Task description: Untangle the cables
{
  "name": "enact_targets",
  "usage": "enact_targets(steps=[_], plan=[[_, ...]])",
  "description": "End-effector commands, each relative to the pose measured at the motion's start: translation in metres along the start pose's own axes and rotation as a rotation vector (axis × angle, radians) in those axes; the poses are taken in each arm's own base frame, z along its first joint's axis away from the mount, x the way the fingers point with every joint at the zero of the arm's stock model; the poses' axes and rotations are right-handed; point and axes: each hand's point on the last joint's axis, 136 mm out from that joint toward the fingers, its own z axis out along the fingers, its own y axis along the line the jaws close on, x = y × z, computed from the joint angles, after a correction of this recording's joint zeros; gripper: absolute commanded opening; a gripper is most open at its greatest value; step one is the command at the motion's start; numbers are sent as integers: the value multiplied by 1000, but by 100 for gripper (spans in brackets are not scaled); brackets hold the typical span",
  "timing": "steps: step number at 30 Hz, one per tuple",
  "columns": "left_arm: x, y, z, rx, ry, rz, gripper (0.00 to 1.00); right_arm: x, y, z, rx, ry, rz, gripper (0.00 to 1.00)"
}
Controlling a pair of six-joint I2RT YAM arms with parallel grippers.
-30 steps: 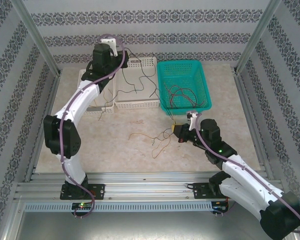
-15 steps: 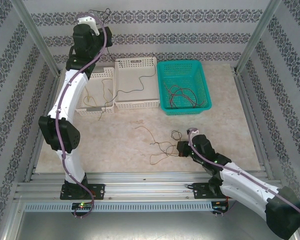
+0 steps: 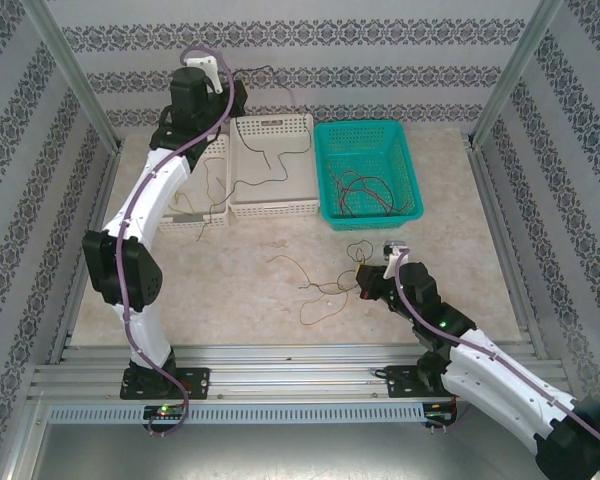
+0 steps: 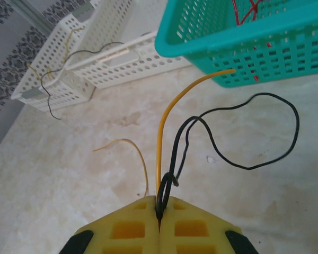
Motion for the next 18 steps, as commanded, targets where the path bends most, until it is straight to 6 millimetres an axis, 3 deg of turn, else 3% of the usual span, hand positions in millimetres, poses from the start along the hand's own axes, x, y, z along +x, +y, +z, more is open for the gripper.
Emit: enact_targets(steps=[1, 10, 18], plan=[[29, -1, 18, 20, 31, -24, 0, -13, 6, -6, -11, -37, -15, 0], [124, 18, 55, -14, 170, -54, 0, -23, 19, -13, -60, -64, -18, 0], [177, 45, 68, -94, 260, -73, 0, -23, 24, -13, -83, -52, -20, 0]])
